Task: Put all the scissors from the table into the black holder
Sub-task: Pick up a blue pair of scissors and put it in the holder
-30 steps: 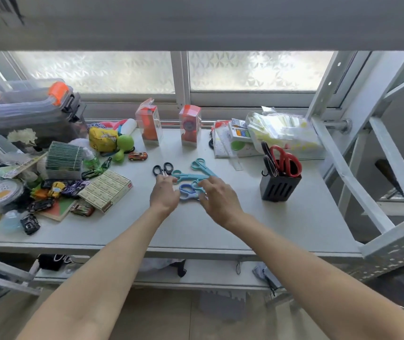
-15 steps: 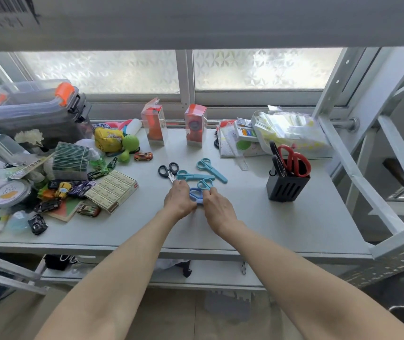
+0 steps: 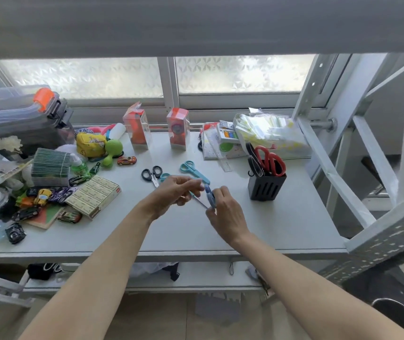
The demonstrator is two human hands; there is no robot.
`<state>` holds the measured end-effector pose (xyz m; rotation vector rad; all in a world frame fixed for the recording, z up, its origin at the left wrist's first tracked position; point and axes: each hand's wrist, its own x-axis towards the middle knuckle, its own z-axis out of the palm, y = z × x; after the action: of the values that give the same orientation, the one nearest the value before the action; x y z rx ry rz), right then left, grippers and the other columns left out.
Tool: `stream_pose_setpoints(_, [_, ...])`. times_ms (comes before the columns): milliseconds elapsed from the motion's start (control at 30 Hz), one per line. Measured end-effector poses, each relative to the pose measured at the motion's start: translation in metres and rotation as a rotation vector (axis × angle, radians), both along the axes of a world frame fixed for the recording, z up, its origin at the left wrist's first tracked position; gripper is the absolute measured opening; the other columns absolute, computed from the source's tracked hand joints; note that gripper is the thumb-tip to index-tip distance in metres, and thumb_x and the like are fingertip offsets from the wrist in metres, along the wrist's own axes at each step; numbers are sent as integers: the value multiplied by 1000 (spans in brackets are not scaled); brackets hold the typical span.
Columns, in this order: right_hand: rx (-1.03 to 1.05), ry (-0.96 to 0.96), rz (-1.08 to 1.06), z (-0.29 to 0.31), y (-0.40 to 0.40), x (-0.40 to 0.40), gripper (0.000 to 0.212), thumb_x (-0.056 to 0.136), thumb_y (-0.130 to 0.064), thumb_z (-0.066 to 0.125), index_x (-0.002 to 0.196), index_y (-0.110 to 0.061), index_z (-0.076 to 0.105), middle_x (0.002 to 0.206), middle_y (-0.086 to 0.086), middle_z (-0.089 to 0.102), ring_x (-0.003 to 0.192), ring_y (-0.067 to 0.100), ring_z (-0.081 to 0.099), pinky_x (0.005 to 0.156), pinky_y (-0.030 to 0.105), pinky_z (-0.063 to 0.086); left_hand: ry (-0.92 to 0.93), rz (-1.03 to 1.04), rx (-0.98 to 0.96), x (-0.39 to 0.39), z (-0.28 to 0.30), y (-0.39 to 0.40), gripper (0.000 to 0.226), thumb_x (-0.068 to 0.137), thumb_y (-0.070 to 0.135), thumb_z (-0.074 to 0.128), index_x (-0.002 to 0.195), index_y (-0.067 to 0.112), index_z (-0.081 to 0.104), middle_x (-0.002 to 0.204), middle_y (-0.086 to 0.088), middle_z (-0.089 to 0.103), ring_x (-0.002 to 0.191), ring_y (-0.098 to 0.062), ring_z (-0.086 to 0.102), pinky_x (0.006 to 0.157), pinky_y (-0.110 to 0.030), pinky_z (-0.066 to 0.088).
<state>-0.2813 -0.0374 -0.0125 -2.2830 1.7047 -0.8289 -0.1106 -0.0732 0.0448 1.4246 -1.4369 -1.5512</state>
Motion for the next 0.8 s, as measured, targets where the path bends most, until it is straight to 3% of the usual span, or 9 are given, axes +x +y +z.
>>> stream_pose_setpoints(100, [-120,-168,-41,3,11,-28,17,80,-2,57,95,-7,50,89,8,49,64,22,49,51,25,38,-17,23,-67,-31,4,-5,29,94,31,64,107,6,71,79,-1,65,61,-9,49,54,-18,39])
stream_pose_setpoints(200, [-237,-348,-134,12,21,-59,21,84,-3,52,96,-16,42,86,1,43,65,11,40,54,14,37,-126,-42,-129,-63,3,-10,26,93,29,65,115,15,64,96,-3,65,71,-12,56,61,-22,47])
stream_pose_setpoints(333, [-369,-517,-301,33,27,-102,15,88,-12,45,97,-1,49,84,12,50,67,6,42,64,2,38,-195,-85,-195,-103,-5,-19,56,90,27,69,140,17,46,124,-4,56,88,-18,65,65,-26,52])
stream_pose_setpoints(433, [-426,-591,-374,52,17,-132,16,90,-9,48,106,-10,49,95,17,57,80,18,55,78,16,48,-262,-97,-235,-129,-12,-26,73,85,23,73,149,18,36,138,-6,45,107,-25,63,61,-23,53])
stream_pose_setpoints(500, [-419,-576,-380,64,1,-148,21,90,-8,54,111,-10,51,101,14,61,88,26,62,82,32,54,-306,-102,-260,-142,-15,-30,70,83,21,75,144,16,42,141,-5,42,112,-27,60,58,-22,55])
stream_pose_setpoints(600, [-255,-551,-337,84,-22,-160,15,88,-10,62,103,-10,58,99,11,67,91,24,65,83,35,55,-361,-113,-270,-152,-16,-35,58,82,17,74,134,16,50,134,-7,44,106,-27,61,56,-21,55])
stream_pose_setpoints(667, [-158,-485,-288,94,-35,-161,14,86,-10,67,86,-19,56,98,9,68,88,23,65,80,28,54,-384,-123,-266,-154,-17,-37,53,82,15,73,131,16,52,131,-9,49,101,-27,63,57,-23,56])
stream_pose_setpoints(733, [-68,-403,-221,100,-42,-160,29,85,-4,68,75,-24,50,94,5,64,83,19,61,70,7,45,-394,-126,-260,-156,-18,-39,47,85,13,70,129,13,54,128,-12,54,93,-25,64,58,-24,56])
stream_pose_setpoints(800, [26,-293,-178,100,-50,-159,30,85,0,65,70,-19,49,88,6,60,79,21,57,62,10,38,-378,-120,-252,-158,-17,-40,40,88,9,66,127,9,56,126,-14,56,83,-22,62,60,-25,56])
